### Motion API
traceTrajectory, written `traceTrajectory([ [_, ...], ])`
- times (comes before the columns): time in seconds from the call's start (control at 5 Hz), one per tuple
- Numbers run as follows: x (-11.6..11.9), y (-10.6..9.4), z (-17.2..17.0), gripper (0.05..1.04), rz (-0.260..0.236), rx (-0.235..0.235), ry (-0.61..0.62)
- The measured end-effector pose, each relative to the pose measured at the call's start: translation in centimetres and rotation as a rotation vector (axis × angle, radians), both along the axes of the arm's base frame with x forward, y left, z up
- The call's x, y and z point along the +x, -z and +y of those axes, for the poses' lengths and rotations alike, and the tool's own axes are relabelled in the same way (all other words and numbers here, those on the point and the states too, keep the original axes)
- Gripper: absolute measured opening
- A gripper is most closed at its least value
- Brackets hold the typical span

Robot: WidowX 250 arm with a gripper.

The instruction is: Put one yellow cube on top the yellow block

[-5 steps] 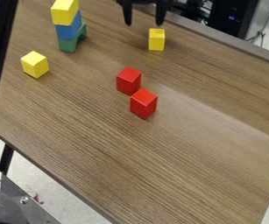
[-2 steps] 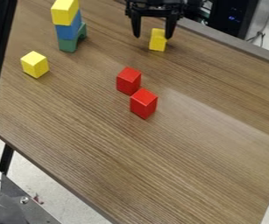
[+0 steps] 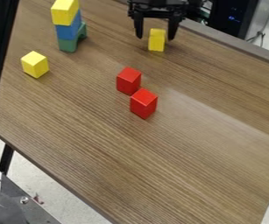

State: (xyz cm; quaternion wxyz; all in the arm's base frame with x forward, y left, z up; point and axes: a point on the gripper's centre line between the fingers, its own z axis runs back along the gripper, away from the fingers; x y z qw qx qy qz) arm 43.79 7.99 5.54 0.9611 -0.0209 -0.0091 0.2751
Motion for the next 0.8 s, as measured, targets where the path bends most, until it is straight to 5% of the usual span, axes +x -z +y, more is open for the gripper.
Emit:
traceTrajectory([
  [0.4, 0.7, -1.0, 0.2, 0.966, -0.032, 0.016, 0.014],
  [0.8, 0.9, 0.2, 0.5, 0.455, -0.031, 0.025, 0.003],
])
